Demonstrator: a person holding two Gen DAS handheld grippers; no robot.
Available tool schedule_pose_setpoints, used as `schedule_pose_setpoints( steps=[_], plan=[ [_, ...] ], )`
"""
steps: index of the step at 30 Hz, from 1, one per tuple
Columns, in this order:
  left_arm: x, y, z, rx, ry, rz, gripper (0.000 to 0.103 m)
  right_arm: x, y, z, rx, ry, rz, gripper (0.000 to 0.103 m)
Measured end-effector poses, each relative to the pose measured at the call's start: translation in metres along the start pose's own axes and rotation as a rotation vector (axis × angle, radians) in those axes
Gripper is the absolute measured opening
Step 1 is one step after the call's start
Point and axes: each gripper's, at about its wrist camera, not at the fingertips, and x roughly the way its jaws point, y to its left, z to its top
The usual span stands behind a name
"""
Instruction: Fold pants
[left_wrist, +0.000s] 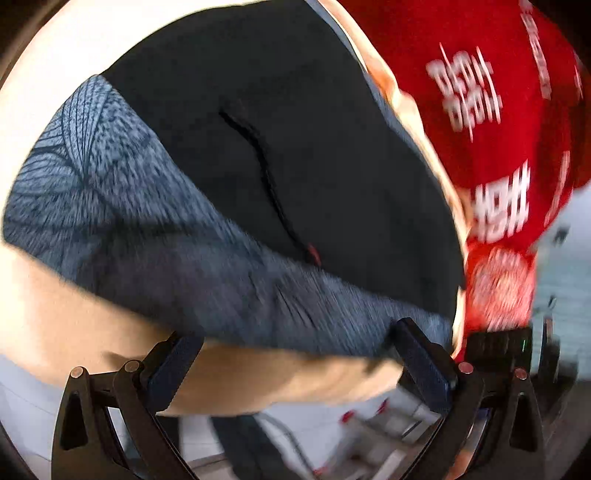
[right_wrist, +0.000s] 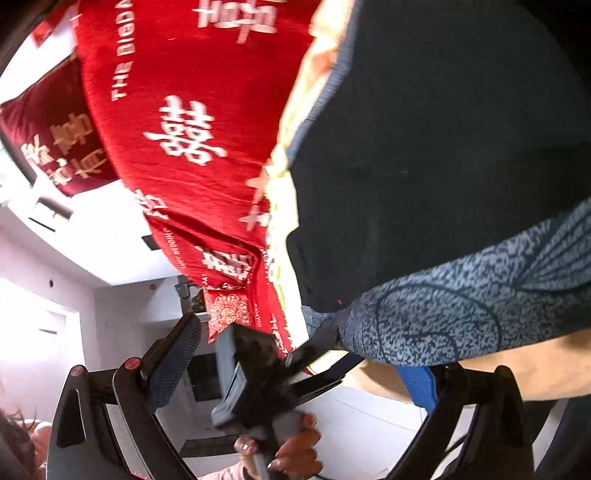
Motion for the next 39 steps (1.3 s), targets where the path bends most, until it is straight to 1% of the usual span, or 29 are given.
schedule_pose_setpoints(
  steps=[2,4,5,7,8,10,12,13,14,15,17,19,21,23,25,26,27,28,29,31,33,36,39],
  plan=[
    [-0.001,0.0,0.012,-0.032,-0.034,-0.007,0.103,-0.002,0.003,0.002,-0.024,0.007,-0.007,0.099],
    [-0.001,-0.003,0.018,-0.021,-0.058,0.009,0.1,-0.001,-0.005,0.001,-0.021,0.017,-0.031,0.099],
    [0.0,-0.005,0.021,-0.004,-0.065,0.031,0.096,-0.002,-0.011,0.0,-0.01,0.017,-0.051,0.099],
    [0.001,-0.006,0.023,0.026,-0.07,0.064,0.08,-0.012,-0.036,-0.004,0.009,-0.006,-0.084,0.099],
    [0.002,-0.004,0.025,0.031,-0.068,0.075,0.076,-0.019,-0.047,-0.005,0.034,-0.03,-0.103,0.098],
    [-0.001,0.007,0.031,0.025,-0.063,0.081,0.06,-0.032,-0.07,-0.007,0.08,-0.065,-0.124,0.098],
    [-0.005,0.014,0.03,0.016,-0.057,0.071,0.052,-0.048,-0.094,-0.01,0.143,-0.101,-0.121,0.097],
    [-0.007,0.014,0.032,0.011,-0.051,0.064,0.052,-0.055,-0.104,-0.013,0.18,-0.119,-0.076,0.093],
    [-0.01,0.013,0.031,0.016,-0.048,0.064,0.052,-0.061,-0.112,-0.016,0.223,-0.138,-0.025,0.093],
    [-0.012,0.012,0.031,0.026,-0.046,0.067,0.052,-0.064,-0.116,-0.018,0.246,-0.155,0.001,0.093],
    [-0.015,0.0,0.032,0.079,-0.039,0.092,0.052,-0.063,-0.117,-0.021,0.254,-0.17,0.026,0.093],
    [-0.017,-0.007,0.033,0.118,-0.031,0.104,0.052,-0.055,-0.12,-0.023,0.255,-0.155,0.052,0.093],
    [-0.019,-0.01,0.033,0.144,-0.025,0.114,0.052,-0.042,-0.119,-0.018,0.258,-0.151,0.07,0.093],
    [-0.019,-0.012,0.035,0.154,-0.02,0.13,0.052,-0.047,-0.122,-0.016,0.279,-0.192,0.13,0.091],
    [-0.019,-0.009,0.035,0.154,-0.013,0.14,0.052,-0.064,-0.127,-0.018,0.291,-0.238,0.158,0.077],
    [-0.018,-0.008,0.034,0.156,-0.008,0.145,0.052,-0.074,-0.129,-0.019,0.303,-0.263,0.16,0.072],
    [-0.018,-0.007,0.033,0.159,-0.006,0.148,0.046,-0.085,-0.132,-0.021,0.324,-0.281,0.175,0.056],
    [-0.016,-0.007,0.033,0.164,-0.001,0.157,0.039,-0.093,-0.132,-0.021,0.34,-0.287,0.189,0.035],
    [-0.016,-0.007,0.033,0.168,0.004,0.16,0.039,-0.099,-0.129,-0.02,0.34,-0.288,0.186,0.029],
    [-0.017,-0.008,0.033,0.166,0.005,0.163,0.039,-0.111,-0.112,-0.014,0.293,-0.274,0.09,0.018],
    [-0.022,-0.014,0.034,0.176,-0.001,0.171,0.033,-0.117,-0.084,-0.007,0.215,-0.239,-0.01,0.016],
    [-0.038,-0.032,0.039,0.202,-0.03,0.157,0.033,-0.122,-0.037,0.005,0.092,-0.189,-0.147,0.015],
    [-0.052,-0.056,0.052,0.218,-0.067,0.144,0.032,-0.126,-0.005,0.025,-0.003,-0.129,-0.246,0.015]
  ],
)
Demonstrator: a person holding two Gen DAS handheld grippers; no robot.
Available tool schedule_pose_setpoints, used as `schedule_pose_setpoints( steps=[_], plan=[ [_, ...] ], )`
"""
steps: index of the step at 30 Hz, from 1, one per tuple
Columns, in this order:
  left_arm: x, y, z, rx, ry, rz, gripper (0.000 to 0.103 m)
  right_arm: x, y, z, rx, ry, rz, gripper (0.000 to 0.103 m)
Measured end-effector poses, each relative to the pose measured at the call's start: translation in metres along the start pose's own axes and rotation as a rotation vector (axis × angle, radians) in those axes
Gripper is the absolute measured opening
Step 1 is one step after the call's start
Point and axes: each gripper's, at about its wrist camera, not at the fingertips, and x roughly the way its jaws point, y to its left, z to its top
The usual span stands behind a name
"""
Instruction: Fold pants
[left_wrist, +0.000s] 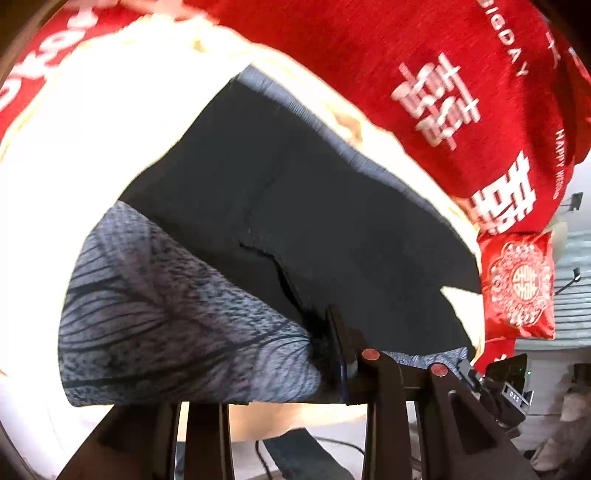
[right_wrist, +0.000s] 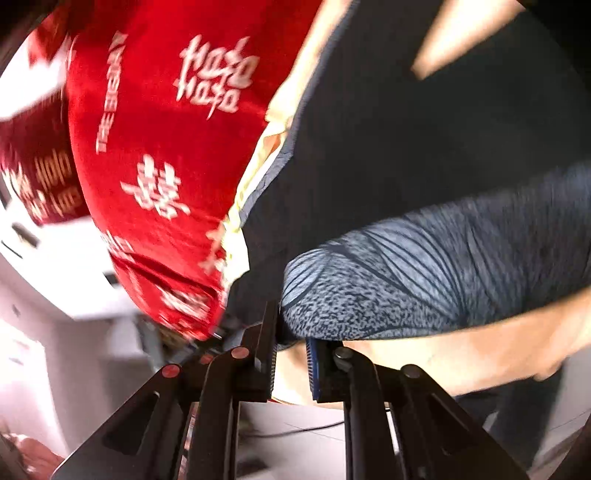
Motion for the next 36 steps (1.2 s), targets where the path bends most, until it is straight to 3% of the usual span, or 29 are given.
schedule_pose_setpoints(
  steps=[4,10,14,17,20,21,23,25,26,29,31,33,36],
  plan=[
    [-0.008,-0.025,0.034,0.024,-0.053,0.013,0.032,0.004,0.031,0.041,-0.084,0.057,-0.045,0.015],
    [0.018,-0.056,0.092,0.046,-0.107,0.085,0.033,0.037,0.061,0.134,-0.149,0.154,-0.116,0.015],
    [0.055,-0.059,0.134,0.024,-0.123,0.144,0.033,0.084,0.06,0.201,-0.168,0.252,-0.195,0.016],
    [0.087,-0.056,0.156,0.02,-0.14,0.221,0.033,0.116,0.047,0.233,-0.192,0.312,-0.244,0.016],
    [0.111,-0.048,0.169,-0.01,-0.132,0.285,0.034,0.144,0.022,0.262,-0.102,0.365,-0.246,0.016],
    [0.114,-0.045,0.173,-0.036,-0.129,0.29,0.034,0.147,0.018,0.266,-0.076,0.371,-0.241,0.017],
    [0.11,-0.044,0.173,-0.057,-0.129,0.284,0.036,0.147,0.019,0.269,-0.044,0.393,-0.215,0.031],
    [0.093,-0.048,0.17,-0.043,-0.152,0.304,0.06,0.14,0.032,0.266,-0.074,0.397,-0.169,0.08],
    [0.083,-0.049,0.168,-0.036,-0.173,0.33,0.066,0.134,0.044,0.261,-0.104,0.393,-0.15,0.087],
    [0.051,-0.054,0.164,-0.011,-0.221,0.362,0.068,0.112,0.085,0.247,-0.248,0.339,-0.191,0.088],
    [0.043,-0.058,0.158,0.018,-0.214,0.389,0.068,0.107,0.104,0.236,-0.314,0.332,-0.173,0.08],
    [0.051,-0.063,0.152,0.07,-0.173,0.413,0.068,0.12,0.121,0.22,-0.384,0.382,-0.17,0.075],
    [0.085,-0.069,0.148,0.121,-0.113,0.453,0.068,0.167,0.127,0.205,-0.505,0.464,-0.277,0.066]
  ],
)
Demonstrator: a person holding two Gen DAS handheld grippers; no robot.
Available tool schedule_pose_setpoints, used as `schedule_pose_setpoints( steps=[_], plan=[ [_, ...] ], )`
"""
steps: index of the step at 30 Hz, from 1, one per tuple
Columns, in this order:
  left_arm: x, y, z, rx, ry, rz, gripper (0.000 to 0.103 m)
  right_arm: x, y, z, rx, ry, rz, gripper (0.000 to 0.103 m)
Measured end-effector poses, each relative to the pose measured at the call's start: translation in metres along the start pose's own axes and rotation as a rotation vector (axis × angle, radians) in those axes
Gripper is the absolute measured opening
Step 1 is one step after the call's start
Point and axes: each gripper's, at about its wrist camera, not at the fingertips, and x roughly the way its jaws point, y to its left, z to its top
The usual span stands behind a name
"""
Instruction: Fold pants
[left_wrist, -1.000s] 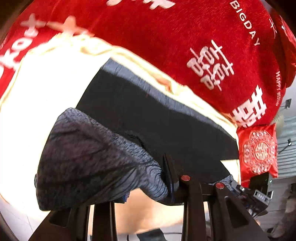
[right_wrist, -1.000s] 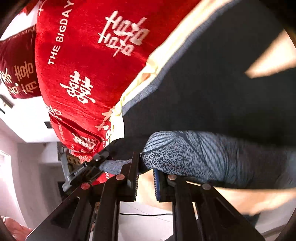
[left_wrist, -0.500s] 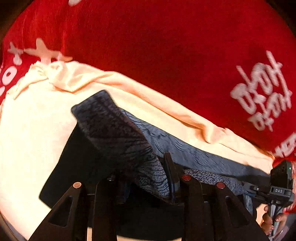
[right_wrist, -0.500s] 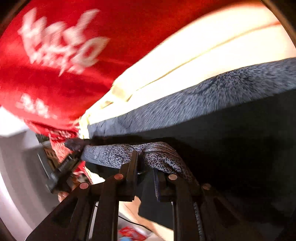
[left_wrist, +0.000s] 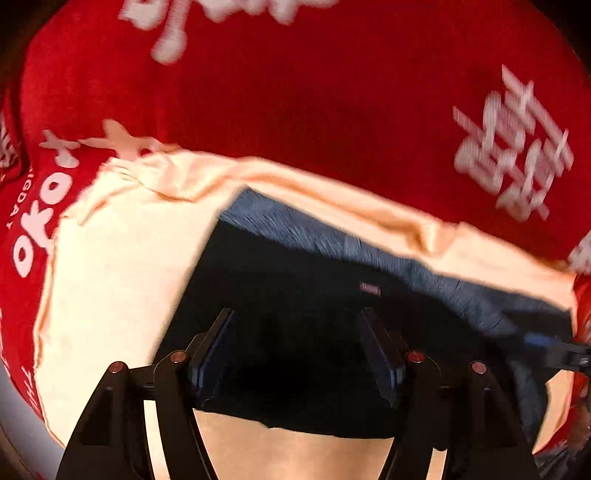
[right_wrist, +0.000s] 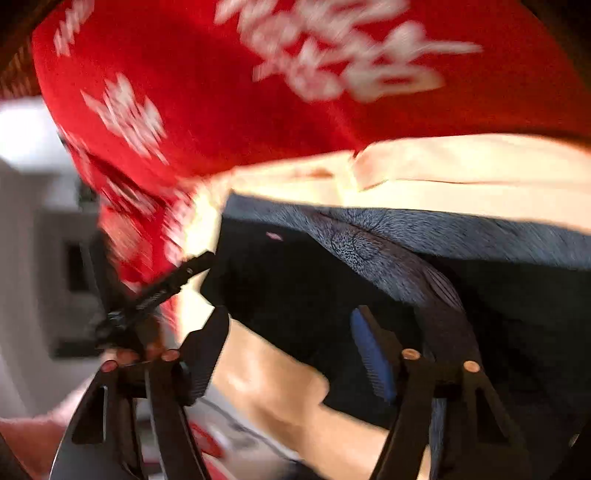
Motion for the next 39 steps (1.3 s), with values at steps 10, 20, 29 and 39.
schedule_pose_setpoints(
  steps=[10,20,29,39],
  plan=[
    [0.062,-0.038,0.02,0.042,-0.033,0.098,0.068,0.071,-0.023,0.052,-0.08,0.024,-0.263,0.009],
    [0.016,-0.075,-0.008,0.077,-0.005,0.091,0.068,-0.046,-0.036,0.016,-0.042,-0.213,-0.274,0.054],
    [-0.01,-0.127,-0.085,0.11,0.094,0.024,0.068,-0.099,-0.084,-0.07,0.122,-0.192,-0.232,0.056],
    [-0.034,-0.173,-0.152,0.278,0.136,0.008,0.068,-0.134,-0.12,-0.186,0.307,-0.253,-0.217,0.061]
  ],
)
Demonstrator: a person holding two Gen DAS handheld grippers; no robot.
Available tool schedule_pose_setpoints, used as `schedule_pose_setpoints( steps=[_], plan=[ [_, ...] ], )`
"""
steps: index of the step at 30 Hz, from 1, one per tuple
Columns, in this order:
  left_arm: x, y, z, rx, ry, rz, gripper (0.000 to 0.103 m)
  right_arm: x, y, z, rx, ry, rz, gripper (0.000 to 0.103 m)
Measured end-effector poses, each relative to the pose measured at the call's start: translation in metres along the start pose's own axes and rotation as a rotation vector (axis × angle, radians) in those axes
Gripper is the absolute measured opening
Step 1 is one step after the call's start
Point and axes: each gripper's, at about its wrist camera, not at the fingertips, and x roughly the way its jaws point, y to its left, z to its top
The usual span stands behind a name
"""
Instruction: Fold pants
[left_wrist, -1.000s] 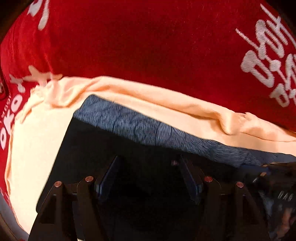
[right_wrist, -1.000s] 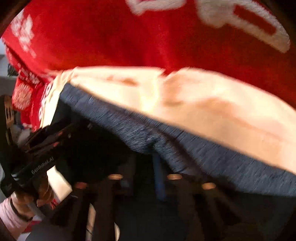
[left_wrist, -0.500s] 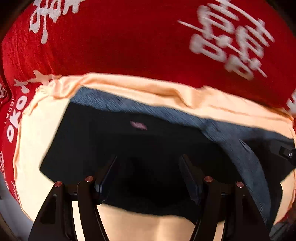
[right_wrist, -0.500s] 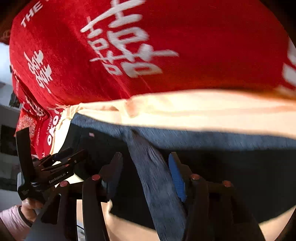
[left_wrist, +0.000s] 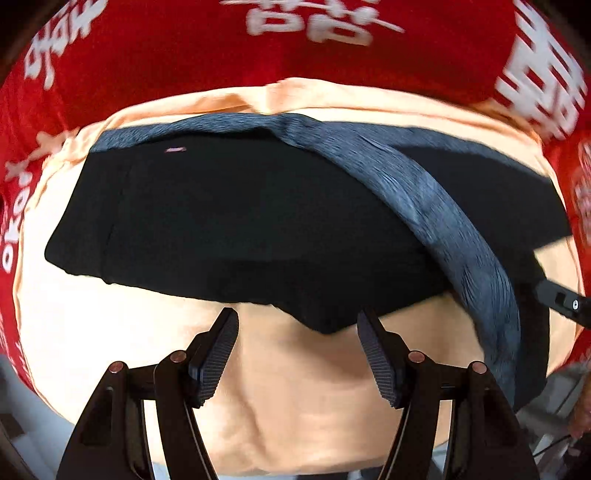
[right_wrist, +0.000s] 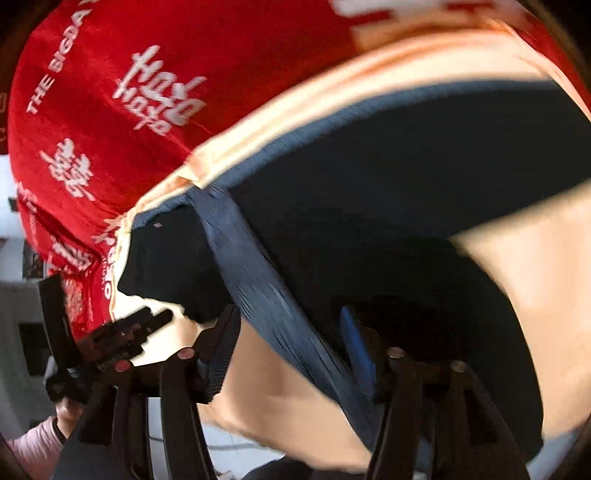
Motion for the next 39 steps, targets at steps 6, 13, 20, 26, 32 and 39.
schedule_pose_setpoints(
  steps=[6,13,20,26,32,39],
  plan=[
    [0.008,-0.004,-0.006,0.104,0.004,0.006,0.068,-0.027,-0.061,-0.082,0.166,-0.023,-0.11,0.061],
    [0.006,-0.025,-0.028,0.172,-0.008,-0.052,0.068,-0.031,-0.108,-0.171,0.258,-0.011,-0.204,0.061],
    [0.007,-0.057,-0.048,0.204,0.008,-0.14,0.068,-0.018,-0.137,-0.209,0.286,0.006,-0.23,0.061],
    [0.035,-0.114,-0.054,0.255,0.063,-0.209,0.068,-0.006,-0.158,-0.212,0.275,0.017,-0.173,0.061],
    [0.051,-0.157,-0.055,0.24,0.086,-0.26,0.077,-0.012,-0.164,-0.212,0.235,0.013,-0.03,0.055],
    [0.05,-0.185,-0.057,0.233,0.112,-0.31,0.083,-0.018,-0.168,-0.208,0.212,0.007,0.055,0.053]
  ],
)
